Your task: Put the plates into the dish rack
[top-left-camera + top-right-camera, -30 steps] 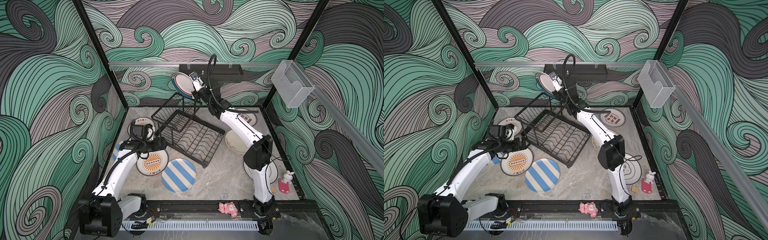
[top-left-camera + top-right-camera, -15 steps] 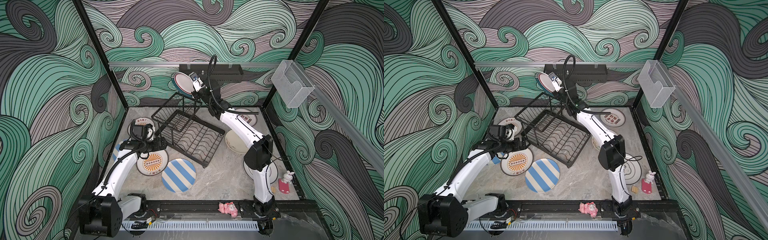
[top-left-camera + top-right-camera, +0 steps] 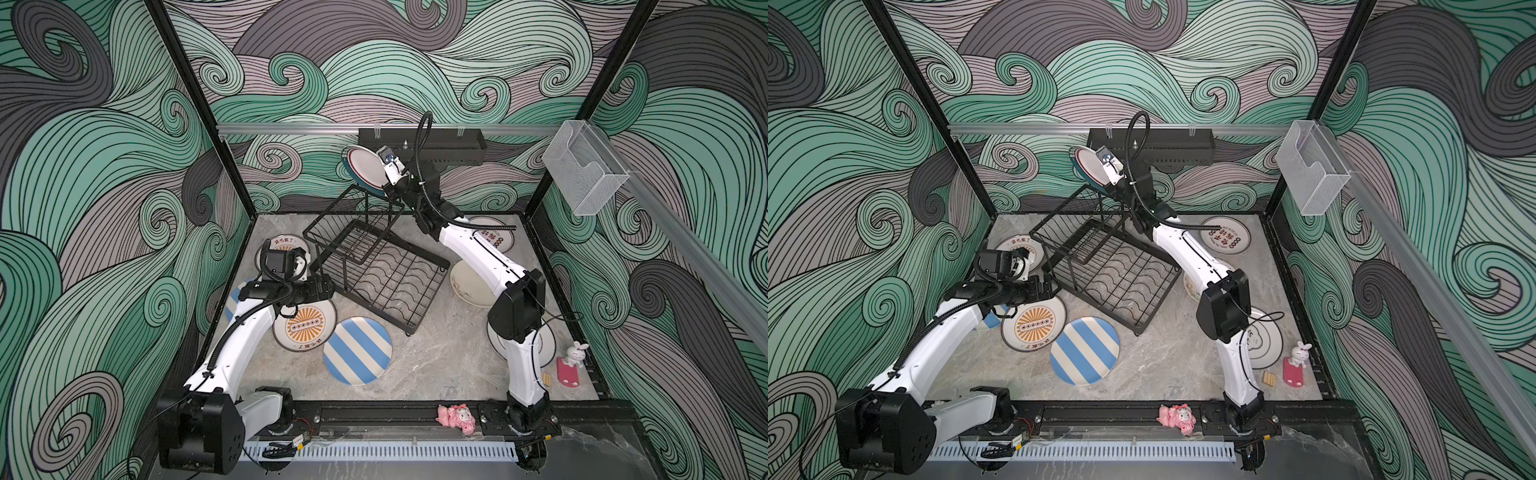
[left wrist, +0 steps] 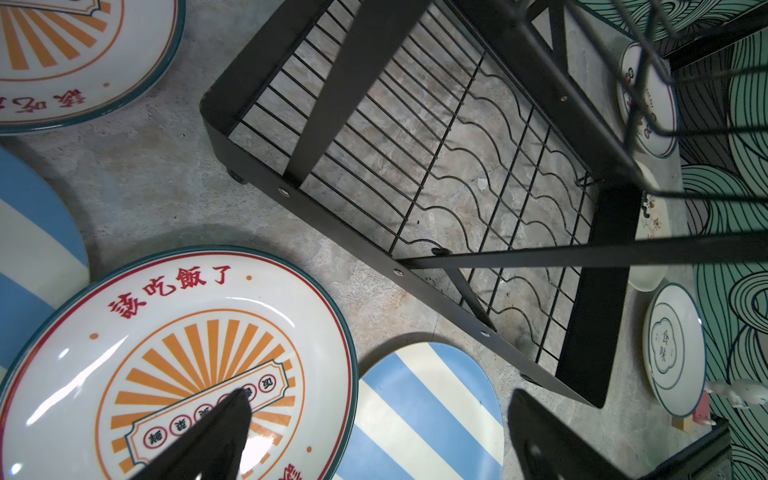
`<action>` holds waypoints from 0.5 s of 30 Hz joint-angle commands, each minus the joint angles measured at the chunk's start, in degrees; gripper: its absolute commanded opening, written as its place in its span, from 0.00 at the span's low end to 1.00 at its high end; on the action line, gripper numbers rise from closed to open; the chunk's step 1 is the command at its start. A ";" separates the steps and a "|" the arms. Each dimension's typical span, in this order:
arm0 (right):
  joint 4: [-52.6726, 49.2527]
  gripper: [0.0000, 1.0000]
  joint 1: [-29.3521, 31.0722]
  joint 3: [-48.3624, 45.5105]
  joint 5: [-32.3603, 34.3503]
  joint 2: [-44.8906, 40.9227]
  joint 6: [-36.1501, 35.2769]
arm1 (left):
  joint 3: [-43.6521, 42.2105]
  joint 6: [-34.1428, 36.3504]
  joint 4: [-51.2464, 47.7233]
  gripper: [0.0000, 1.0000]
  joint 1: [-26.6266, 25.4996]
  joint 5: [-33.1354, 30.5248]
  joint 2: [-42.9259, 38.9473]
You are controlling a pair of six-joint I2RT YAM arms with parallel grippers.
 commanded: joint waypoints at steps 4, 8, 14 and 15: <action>5.25 0.00 -0.46 -0.33 2.03 -0.05 -1.25 | 0.13 1.24 -0.11 0.99 0.38 0.77 0.21; 5.64 0.00 -0.54 -1.33 2.58 0.14 -2.16 | 0.11 1.24 -0.15 0.99 0.38 0.68 0.19; 6.04 0.00 -0.60 -2.19 3.21 0.45 -3.23 | 0.09 1.23 -0.11 0.99 0.38 0.85 0.23; 6.01 0.00 -0.68 -2.31 3.28 0.54 -3.17 | 0.06 1.23 -0.19 0.99 0.38 0.85 0.18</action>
